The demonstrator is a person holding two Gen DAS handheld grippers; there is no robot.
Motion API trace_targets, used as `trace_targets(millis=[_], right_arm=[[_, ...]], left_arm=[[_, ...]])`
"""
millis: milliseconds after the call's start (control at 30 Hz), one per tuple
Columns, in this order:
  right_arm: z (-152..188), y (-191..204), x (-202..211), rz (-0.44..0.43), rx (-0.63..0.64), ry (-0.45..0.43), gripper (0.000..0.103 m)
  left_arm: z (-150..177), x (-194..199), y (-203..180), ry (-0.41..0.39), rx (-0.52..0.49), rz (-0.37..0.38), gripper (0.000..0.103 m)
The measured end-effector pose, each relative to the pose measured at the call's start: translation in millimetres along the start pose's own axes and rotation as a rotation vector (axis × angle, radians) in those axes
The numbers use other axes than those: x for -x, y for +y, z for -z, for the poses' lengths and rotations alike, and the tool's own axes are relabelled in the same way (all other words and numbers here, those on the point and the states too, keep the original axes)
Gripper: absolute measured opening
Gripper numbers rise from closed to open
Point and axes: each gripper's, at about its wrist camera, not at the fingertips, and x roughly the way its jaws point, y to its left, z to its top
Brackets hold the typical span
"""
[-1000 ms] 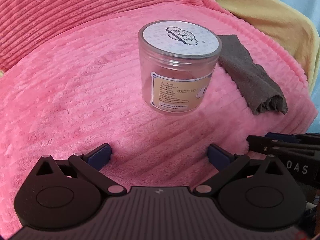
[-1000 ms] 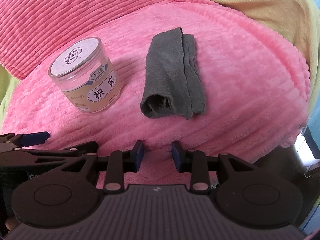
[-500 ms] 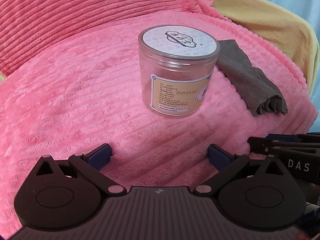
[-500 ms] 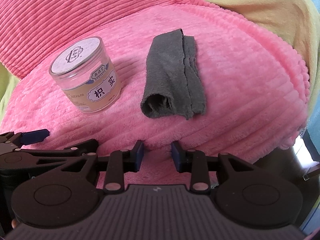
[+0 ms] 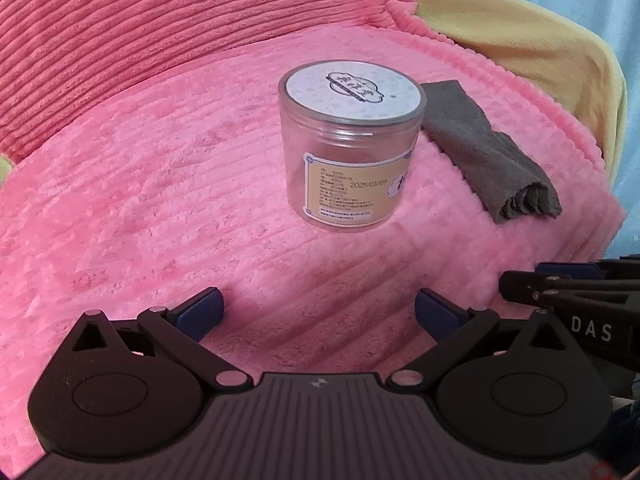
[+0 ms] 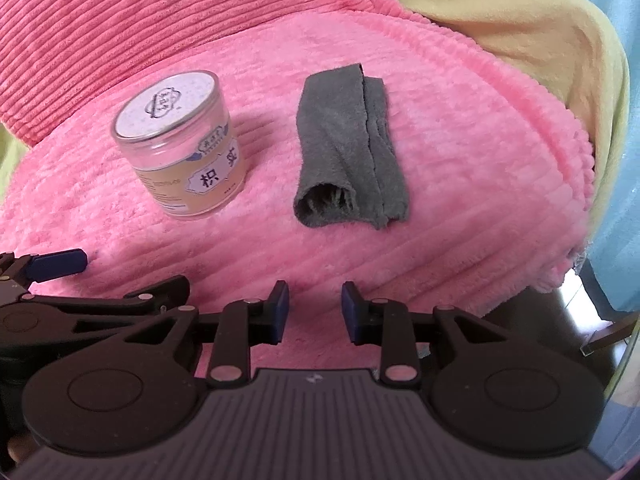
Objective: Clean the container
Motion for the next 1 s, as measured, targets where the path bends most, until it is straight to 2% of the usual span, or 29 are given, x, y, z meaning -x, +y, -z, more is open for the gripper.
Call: trace_targets(millis=[200, 500, 733, 1000], right_arm=[[0.5, 2.4, 13.6, -0.003, -0.009, -0.023, 0.024], [1.6, 6.4, 22.1, 0.010, -0.014, -0.048, 0.024], [3.5, 6.9, 27.6, -0.002, -0.020, -0.077, 0.024], [3.9, 9.2, 24.4, -0.001, -0.023, -0.068, 0.024]], left_arm=[[-0.8, 8.0, 2.2, 0.001, 0.025, 0.003, 0.102], [1.1, 25.0, -1.7, -0.055, -0.012, -0.019, 0.102], [-1.2, 28.6, 3.6, -0.066, -0.012, -0.012, 0.102], [-0.6, 26.1, 4.3, -0.064, -0.026, -0.018, 0.102]])
